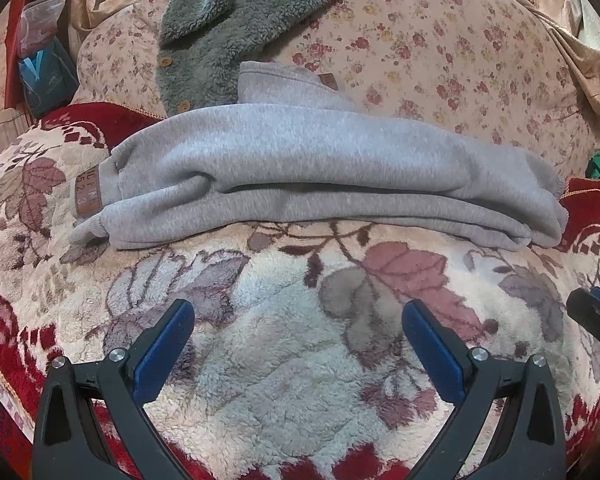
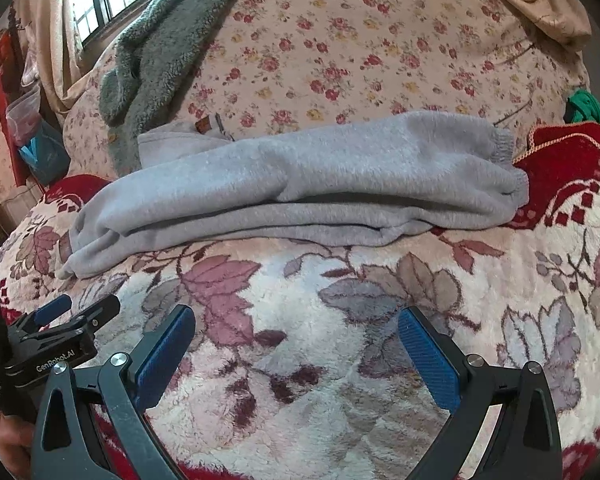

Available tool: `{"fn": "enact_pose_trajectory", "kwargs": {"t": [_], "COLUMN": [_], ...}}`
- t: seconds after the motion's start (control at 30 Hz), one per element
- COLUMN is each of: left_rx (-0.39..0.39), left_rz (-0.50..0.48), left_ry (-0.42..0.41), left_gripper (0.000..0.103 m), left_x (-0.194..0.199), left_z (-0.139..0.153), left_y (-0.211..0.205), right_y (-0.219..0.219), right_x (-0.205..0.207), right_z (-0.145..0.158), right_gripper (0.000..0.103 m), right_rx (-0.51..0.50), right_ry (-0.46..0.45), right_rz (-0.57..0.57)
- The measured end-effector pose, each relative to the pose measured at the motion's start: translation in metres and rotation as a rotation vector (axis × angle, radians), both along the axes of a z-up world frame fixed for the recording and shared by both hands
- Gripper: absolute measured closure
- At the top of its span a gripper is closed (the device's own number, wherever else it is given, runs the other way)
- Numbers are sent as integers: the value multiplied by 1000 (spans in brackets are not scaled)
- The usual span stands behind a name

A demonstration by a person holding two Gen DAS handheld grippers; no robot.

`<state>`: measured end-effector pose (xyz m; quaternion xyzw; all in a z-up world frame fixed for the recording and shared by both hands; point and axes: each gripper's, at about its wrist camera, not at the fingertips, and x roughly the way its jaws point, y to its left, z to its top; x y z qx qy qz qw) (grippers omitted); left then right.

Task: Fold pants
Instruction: 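Move both open grippers toward the folded grey sweatpants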

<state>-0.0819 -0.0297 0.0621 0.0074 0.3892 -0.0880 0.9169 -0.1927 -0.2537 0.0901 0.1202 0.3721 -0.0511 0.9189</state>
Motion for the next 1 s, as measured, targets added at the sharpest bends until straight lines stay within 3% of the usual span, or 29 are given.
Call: {"fn": "enact_pose_trajectory", "kwargs": {"t": [1.0], "left_rx": [7], "left_rz": [-5], "left_ry": [24], "left_gripper": [0], "left_x": [10], "left_z": [-12], "left_y": [-11], "right_y": [-22], "right_x": [10], "right_z": [-5], "right_gripper": [0], "right_rx": [-29], "right_ry": [36], "right_rz": [-32]}}
